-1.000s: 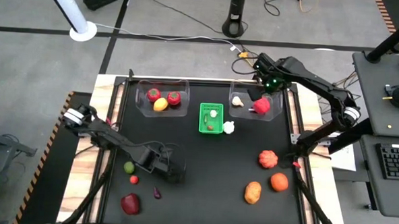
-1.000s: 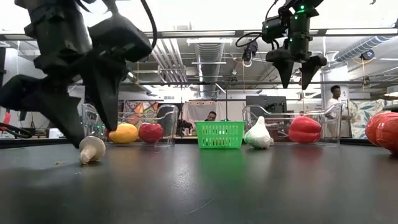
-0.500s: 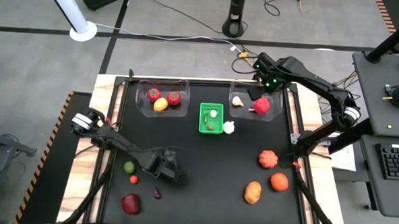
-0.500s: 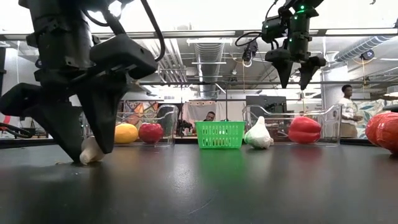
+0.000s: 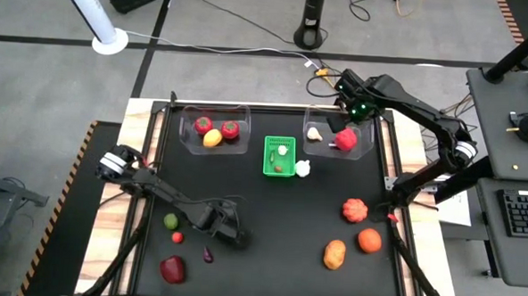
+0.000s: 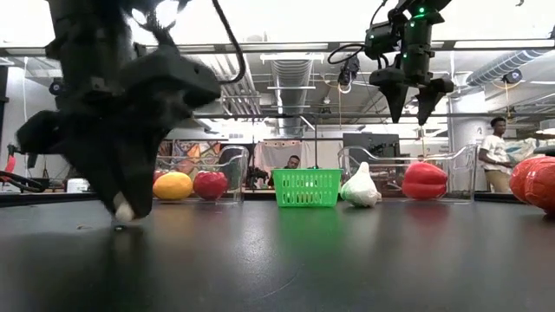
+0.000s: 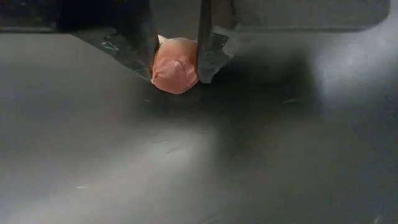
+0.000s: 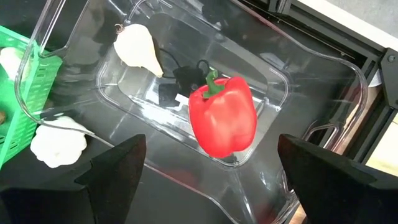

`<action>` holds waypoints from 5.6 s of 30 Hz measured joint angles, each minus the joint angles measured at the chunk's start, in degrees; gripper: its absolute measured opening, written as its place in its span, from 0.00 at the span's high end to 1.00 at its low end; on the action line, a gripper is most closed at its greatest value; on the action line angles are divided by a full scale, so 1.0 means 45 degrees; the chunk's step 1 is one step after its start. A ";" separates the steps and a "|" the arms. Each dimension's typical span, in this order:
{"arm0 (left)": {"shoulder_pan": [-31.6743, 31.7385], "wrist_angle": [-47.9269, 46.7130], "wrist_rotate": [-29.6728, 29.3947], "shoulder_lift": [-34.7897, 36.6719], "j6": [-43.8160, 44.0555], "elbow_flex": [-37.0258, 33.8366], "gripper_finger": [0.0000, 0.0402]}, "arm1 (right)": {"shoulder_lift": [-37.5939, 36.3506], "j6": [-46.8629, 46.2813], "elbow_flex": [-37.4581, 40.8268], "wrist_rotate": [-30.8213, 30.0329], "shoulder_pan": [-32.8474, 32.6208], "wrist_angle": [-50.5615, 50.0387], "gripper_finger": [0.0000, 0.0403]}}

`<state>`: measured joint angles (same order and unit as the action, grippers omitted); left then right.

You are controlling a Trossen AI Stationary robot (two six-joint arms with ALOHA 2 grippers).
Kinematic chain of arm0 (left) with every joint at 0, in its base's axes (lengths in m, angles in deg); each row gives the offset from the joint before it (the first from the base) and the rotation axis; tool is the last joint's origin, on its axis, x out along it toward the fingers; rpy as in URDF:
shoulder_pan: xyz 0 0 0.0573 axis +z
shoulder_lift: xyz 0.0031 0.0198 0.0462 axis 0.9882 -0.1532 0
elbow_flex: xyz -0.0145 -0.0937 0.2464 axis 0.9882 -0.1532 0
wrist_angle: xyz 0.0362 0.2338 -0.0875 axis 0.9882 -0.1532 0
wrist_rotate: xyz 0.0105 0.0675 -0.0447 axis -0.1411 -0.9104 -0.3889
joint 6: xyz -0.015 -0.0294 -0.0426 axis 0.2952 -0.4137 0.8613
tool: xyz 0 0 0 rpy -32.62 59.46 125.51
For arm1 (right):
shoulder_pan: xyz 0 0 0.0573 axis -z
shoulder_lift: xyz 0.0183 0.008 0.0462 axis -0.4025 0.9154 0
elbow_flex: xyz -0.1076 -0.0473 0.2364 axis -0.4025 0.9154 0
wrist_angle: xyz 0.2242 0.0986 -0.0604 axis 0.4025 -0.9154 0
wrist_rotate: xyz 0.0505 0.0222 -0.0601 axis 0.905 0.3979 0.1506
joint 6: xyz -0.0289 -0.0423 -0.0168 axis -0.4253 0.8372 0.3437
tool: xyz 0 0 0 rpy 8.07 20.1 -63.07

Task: Sort produce into baskets
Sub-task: Put the mushroom into the green basket, then put the pumpkin into the right transparent bin

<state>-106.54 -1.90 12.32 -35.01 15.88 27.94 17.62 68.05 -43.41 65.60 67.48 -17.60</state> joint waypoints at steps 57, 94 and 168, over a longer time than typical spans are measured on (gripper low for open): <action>0.7196 -0.2803 -0.0673 -0.1302 -1.3229 0.8381 0.50 | -0.1537 0.0829 0.0000 0.0316 0.0000 0.0636 0.11; 0.5543 -0.5522 -0.3709 0.3339 -1.4310 0.8337 0.53 | -0.2793 -0.9175 0.0249 0.2335 -1.2341 -0.2711 0.11; 0.4569 -0.7247 -0.3656 0.3339 -1.2909 0.8172 0.53 | -0.4265 -0.9300 0.5641 0.0572 -1.0843 0.3984 0.25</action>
<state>-85.98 -34.51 -4.13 -19.99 -42.21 64.71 -1.57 26.20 -18.03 68.17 18.69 0.33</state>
